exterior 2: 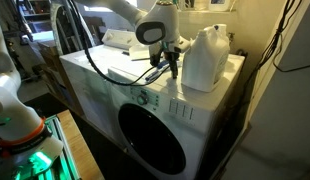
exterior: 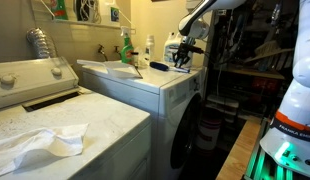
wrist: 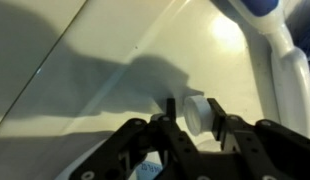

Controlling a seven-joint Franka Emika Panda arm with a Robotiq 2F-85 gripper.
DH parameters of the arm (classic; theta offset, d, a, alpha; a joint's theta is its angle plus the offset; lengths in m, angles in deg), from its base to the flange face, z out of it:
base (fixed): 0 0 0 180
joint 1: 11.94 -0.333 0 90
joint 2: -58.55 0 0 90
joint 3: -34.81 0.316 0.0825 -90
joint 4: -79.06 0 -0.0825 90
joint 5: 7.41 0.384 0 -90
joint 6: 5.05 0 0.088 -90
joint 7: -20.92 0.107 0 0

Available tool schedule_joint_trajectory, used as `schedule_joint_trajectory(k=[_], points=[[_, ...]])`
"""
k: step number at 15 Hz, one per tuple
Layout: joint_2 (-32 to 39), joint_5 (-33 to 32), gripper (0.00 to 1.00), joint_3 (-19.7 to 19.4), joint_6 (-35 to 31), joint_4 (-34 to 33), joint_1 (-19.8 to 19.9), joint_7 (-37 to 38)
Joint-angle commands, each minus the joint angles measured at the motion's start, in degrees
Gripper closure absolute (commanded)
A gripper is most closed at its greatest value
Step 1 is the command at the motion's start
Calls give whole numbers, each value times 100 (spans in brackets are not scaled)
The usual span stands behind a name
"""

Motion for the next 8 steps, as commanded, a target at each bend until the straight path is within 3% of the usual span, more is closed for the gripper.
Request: schedule_joint_trajectory(k=[1,5,8], points=[[-92,12,69,-15,50,205,19,-15],[-76,28,89,-7,79,193,17,-9],[-84,155,89,51,115,192,32,-119]])
